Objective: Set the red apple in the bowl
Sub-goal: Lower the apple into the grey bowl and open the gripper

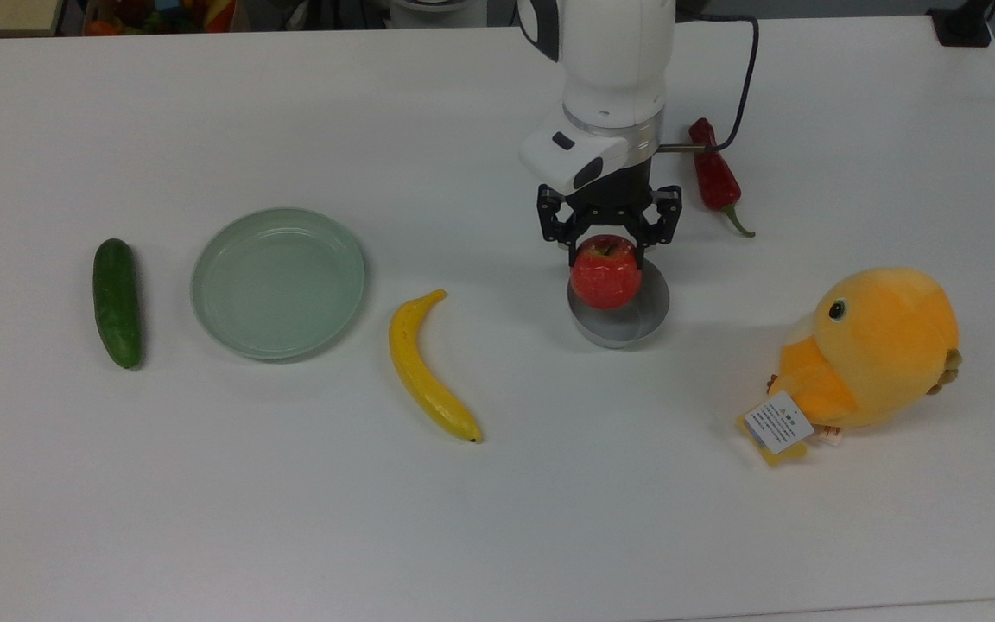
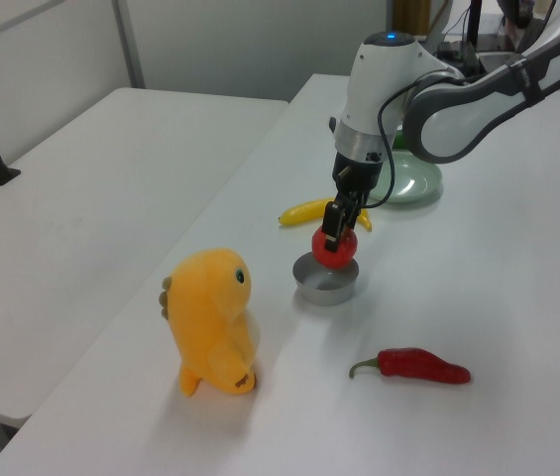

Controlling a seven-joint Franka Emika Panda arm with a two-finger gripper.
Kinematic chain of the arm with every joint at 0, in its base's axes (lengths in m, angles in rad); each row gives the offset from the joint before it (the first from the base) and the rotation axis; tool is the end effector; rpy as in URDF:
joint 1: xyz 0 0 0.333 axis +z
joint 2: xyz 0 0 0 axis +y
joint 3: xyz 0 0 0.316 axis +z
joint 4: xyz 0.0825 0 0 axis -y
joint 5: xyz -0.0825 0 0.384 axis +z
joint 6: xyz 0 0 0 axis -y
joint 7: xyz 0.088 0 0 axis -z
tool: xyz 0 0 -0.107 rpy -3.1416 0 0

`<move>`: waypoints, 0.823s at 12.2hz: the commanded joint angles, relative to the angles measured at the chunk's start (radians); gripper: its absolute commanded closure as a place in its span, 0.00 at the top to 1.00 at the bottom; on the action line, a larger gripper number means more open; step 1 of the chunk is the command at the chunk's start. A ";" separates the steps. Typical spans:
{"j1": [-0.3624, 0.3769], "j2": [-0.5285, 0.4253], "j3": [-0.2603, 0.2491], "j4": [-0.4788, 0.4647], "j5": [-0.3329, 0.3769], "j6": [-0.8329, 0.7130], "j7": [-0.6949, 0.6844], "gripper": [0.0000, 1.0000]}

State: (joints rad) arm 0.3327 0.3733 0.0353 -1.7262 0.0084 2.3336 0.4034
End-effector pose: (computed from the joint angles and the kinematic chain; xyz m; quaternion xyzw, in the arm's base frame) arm 0.6312 0.2410 0.3912 -0.9929 0.0221 -0.1047 0.0529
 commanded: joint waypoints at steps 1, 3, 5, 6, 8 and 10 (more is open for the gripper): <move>0.014 0.001 0.001 0.013 -0.002 0.010 0.022 0.48; 0.020 0.003 0.005 0.008 -0.004 0.010 0.022 0.90; 0.020 0.018 0.011 0.005 -0.005 0.009 0.020 1.00; 0.020 0.016 0.012 0.004 -0.005 0.007 0.017 1.00; 0.019 0.007 0.012 0.005 -0.004 -0.002 0.020 1.00; 0.017 -0.034 0.012 -0.012 -0.005 -0.040 0.015 1.00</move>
State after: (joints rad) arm 0.3458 0.3883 0.0485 -1.7193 0.0083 2.3349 0.4051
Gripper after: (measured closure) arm 0.000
